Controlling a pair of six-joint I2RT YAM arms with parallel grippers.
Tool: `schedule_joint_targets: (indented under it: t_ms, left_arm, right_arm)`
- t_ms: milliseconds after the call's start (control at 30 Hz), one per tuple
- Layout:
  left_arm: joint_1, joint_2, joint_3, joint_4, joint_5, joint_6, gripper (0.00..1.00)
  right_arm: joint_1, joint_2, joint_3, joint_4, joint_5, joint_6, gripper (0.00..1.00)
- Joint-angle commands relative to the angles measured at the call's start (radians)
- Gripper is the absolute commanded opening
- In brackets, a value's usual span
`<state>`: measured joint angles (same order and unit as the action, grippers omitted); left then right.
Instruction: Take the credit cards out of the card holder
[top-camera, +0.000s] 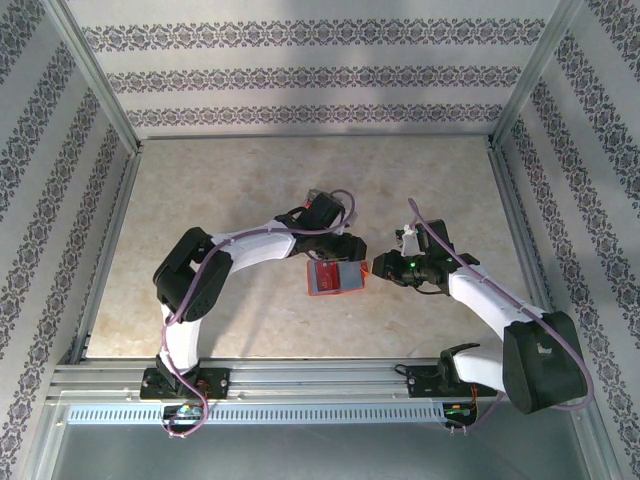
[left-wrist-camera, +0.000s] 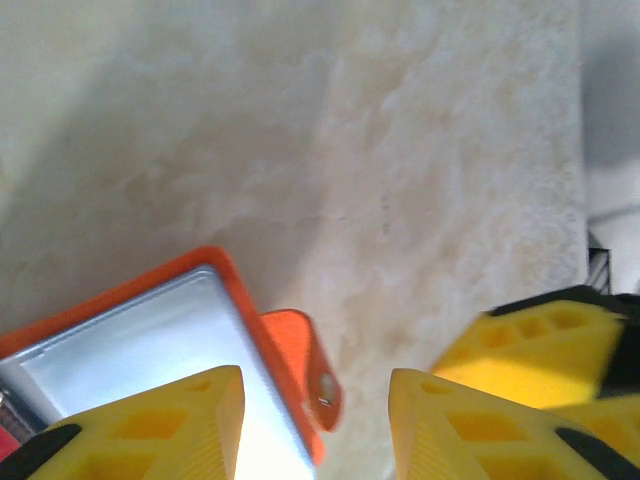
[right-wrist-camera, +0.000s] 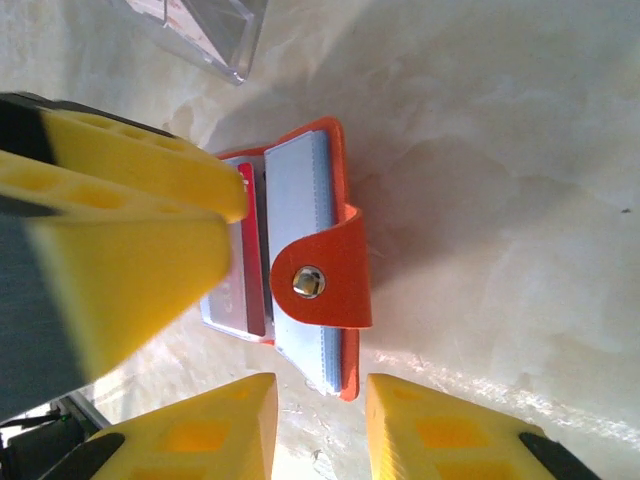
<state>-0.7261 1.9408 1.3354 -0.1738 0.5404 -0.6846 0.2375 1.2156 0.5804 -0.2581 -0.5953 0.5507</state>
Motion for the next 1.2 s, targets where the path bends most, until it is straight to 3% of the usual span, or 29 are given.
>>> schedule_joint_targets:
  t_ms: [0, 300, 567, 867, 1167]
  left_arm:
    - [0.010, -0.069, -0.027, -0.033, -0.029, 0.020, 0.43]
    - [0.082, -0.219, -0.179, -0.031, -0.061, 0.008, 0.41]
    - [0.145, -0.277, -0.361, 0.049, -0.048, -0.049, 0.23]
    - [0.147, -0.211, -0.365, 0.083, -0.012, -0.057, 0.14]
    - [0.148, -0.155, -0.367, 0.069, -0.037, -0.039, 0.12]
  right_arm:
    - [-0.002, -0.035, 0.042, -0.005, -0.046, 0.009, 0.28]
    - [0.156, 0.023, 0.118, 0.048, -0.030, 0.082, 0.26]
    - [0.307, 0.244, 0.217, 0.163, 0.022, 0.134, 0.25]
    - [0.309, 0.409, 0.262, 0.165, 0.089, 0.114, 0.24]
    - [0.271, 0.456, 0.231, 0.189, 0.049, 0.098, 0.26]
